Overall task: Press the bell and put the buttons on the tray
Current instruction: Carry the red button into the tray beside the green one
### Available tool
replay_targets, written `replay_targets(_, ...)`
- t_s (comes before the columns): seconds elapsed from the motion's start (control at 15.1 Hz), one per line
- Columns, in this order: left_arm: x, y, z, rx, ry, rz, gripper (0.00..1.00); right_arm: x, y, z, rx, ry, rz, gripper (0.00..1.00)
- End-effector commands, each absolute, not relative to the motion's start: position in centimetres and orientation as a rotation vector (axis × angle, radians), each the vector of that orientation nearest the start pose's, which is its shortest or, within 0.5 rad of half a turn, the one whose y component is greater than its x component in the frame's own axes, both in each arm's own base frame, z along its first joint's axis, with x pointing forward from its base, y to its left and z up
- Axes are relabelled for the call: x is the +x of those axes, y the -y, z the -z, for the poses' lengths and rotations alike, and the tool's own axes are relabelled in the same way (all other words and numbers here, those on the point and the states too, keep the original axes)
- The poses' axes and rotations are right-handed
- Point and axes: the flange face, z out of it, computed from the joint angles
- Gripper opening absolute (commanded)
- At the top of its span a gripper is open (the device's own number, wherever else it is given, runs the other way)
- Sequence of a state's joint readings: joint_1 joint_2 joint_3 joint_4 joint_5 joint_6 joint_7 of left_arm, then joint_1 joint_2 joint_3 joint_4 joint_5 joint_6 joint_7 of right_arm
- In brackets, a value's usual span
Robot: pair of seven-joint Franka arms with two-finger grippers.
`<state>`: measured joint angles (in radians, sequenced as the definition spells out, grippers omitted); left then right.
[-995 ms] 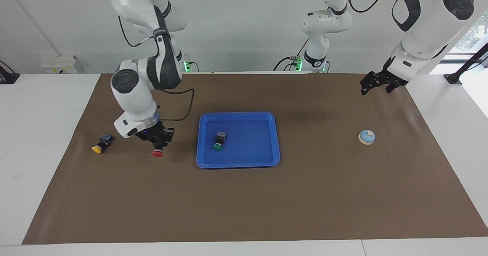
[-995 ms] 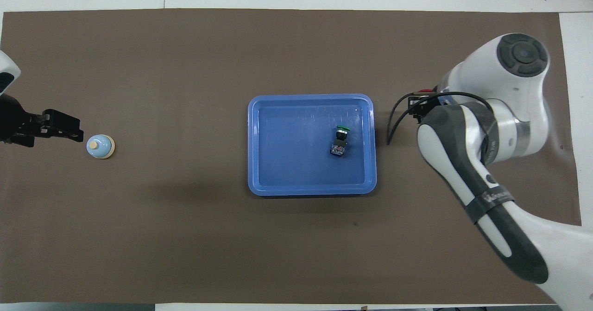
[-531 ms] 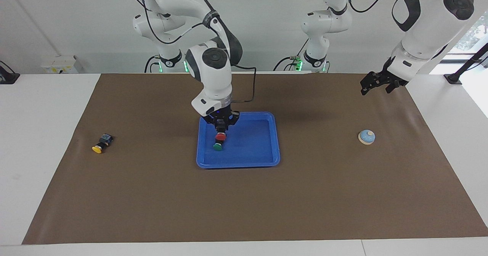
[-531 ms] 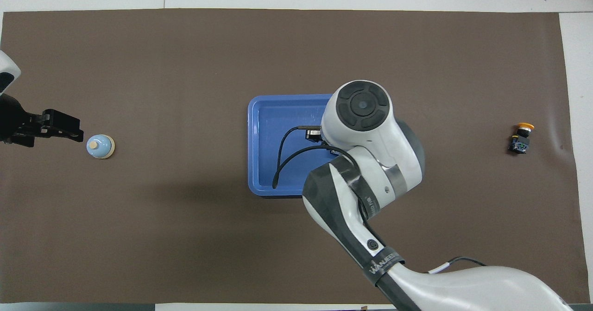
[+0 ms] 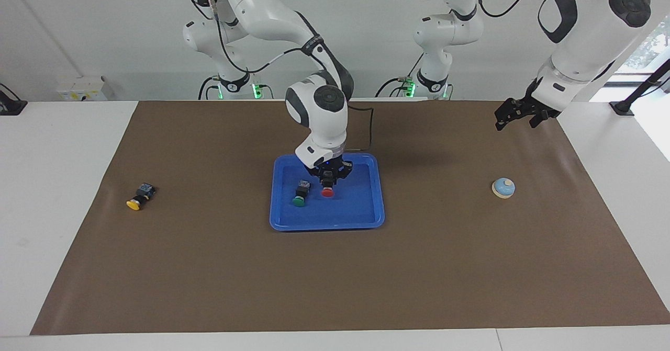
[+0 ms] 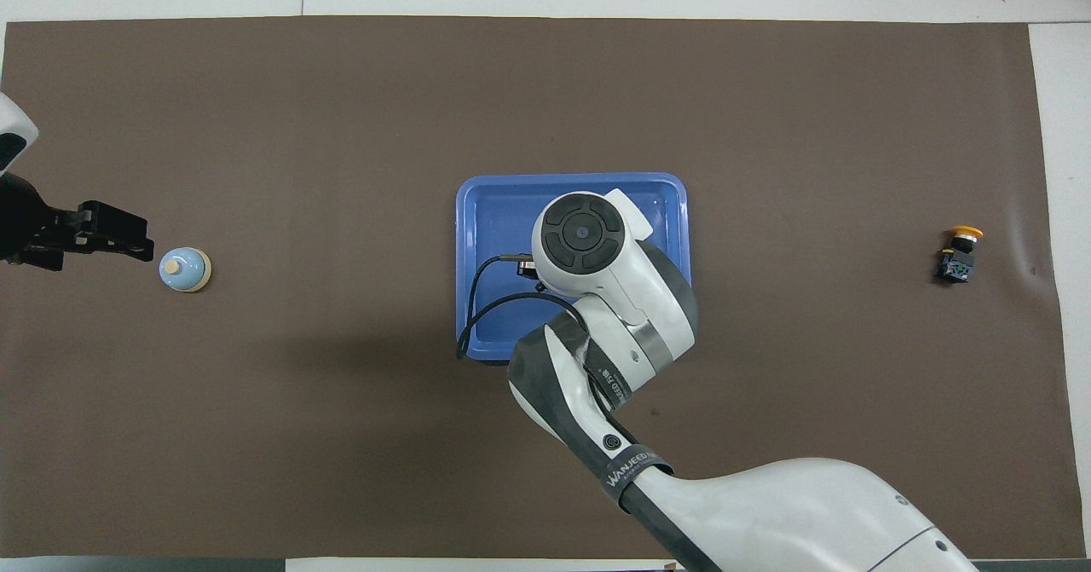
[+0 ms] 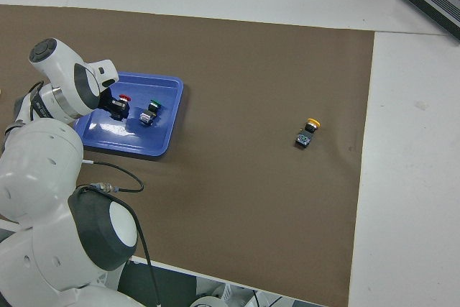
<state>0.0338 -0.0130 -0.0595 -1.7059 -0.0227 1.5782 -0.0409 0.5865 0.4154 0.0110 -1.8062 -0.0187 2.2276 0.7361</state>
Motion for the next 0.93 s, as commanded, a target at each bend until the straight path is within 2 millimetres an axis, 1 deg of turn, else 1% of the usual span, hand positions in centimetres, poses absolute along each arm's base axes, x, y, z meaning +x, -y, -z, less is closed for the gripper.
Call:
replay_targets(0.0,54.1,1.6,-57.4,-3.159,0.042,-0.154,1.0,52.4,-36.0,-30.7,-3.128,-0.202,0.022,0.0)
replay_targets(0.2,54.2,1.6,-57.3,-3.158,0.042,-0.157,1.0,52.3,-35.9,-30.7,-3.125,-0.226,0.02,0.0)
replay_targets(0.27,54.2,1.6,-57.3,-3.158,0.042,-0.157,1.0,52.4,-35.8,-30.7,-3.121,-0.267,0.02,0.08)
replay_targets(0.33,54.1,1.6,-57.4,-3.159,0.042,-0.154,1.0,52.3,-35.9,-30.6,-3.121,-0.277,0.018,0.7)
replay_targets(0.4,54.1,1.6,-57.4,-3.159,0.042,-0.154,1.0,52.3,-36.0,-30.7,-3.122,-0.277,0.016,1.0)
replay_targets(0.53,54.1,1.6,-57.4,-3.159,0.042,-0.154,1.0,52.6,-35.6,-31.3,-3.125,-0.292,0.009,1.0)
replay_targets(0.66,54.1,1.6,-57.4,-3.159,0.042,-0.154,1.0,53.8,-34.0,-33.6,-3.125,-0.336,0.008,1.0)
replay_targets(0.73,54.1,1.6,-57.4,-3.159,0.042,-0.154,1.0,54.7,-32.9,-35.1,-3.124,-0.366,0.005,1.0)
replay_targets(0.86,54.2,1.6,-57.3,-3.158,0.042,-0.156,1.0,56.6,-29.4,-38.0,-3.116,-0.399,0.015,1.0)
